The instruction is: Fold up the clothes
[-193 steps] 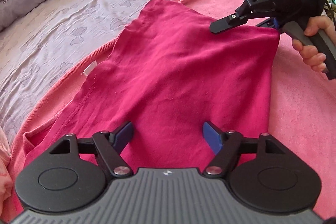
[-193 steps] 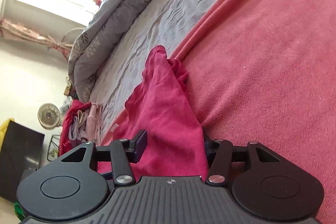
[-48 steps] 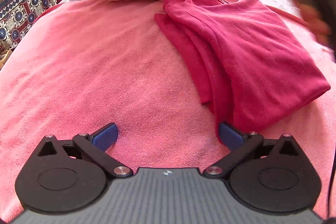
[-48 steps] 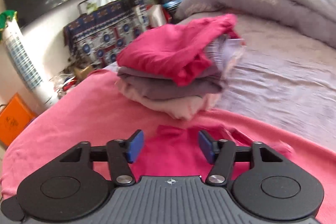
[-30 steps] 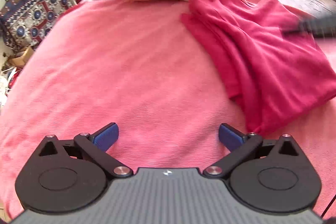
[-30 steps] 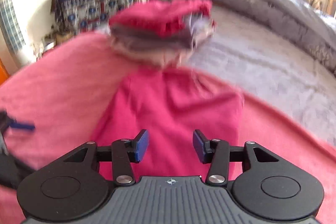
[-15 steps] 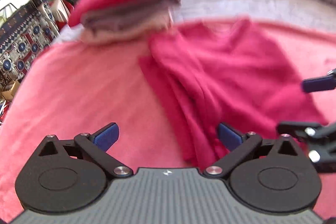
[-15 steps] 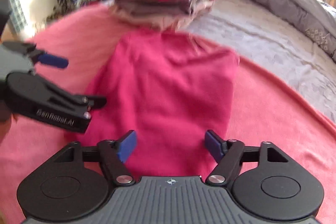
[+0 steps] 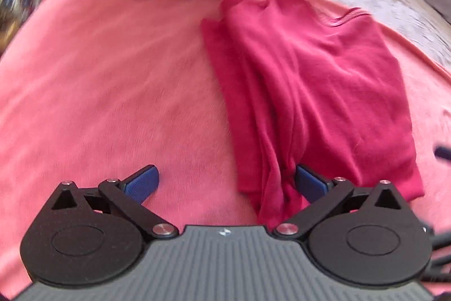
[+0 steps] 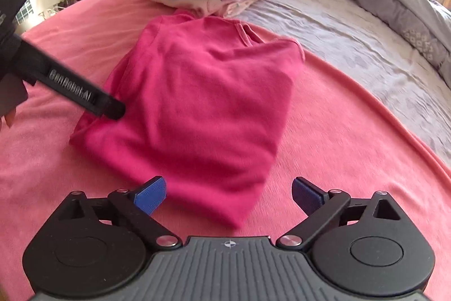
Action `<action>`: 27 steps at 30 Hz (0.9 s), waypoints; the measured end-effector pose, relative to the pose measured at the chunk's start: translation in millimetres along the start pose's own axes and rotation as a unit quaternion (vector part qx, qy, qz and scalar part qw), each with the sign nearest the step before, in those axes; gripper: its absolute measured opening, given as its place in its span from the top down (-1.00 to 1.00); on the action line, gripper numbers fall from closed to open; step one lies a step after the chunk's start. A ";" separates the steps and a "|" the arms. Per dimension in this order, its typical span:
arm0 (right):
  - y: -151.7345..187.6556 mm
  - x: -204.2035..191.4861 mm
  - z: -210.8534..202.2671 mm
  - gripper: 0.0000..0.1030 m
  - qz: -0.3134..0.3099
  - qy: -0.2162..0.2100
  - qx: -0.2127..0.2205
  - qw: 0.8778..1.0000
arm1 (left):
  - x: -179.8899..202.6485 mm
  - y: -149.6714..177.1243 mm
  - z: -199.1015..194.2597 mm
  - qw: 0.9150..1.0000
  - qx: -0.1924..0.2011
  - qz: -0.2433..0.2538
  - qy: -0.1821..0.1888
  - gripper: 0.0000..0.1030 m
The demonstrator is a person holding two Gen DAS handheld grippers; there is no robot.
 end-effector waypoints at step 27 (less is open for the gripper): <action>56.4 -9.4 -9.4 -1.00 0.039 -0.018 -0.080 0.996 | 43.1 68.2 -14.2 0.995 -0.086 0.019 -0.035 -1.00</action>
Point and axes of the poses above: each gripper's, at about its wrist camera, not at the fingertips, and z roughly the way its jaws point, x to its right, y to its underside, the point moved 6 cm from there along z, roughly the way its jaws point, and after that the axes turned 11 degrees about x, right-handed, at the moved point
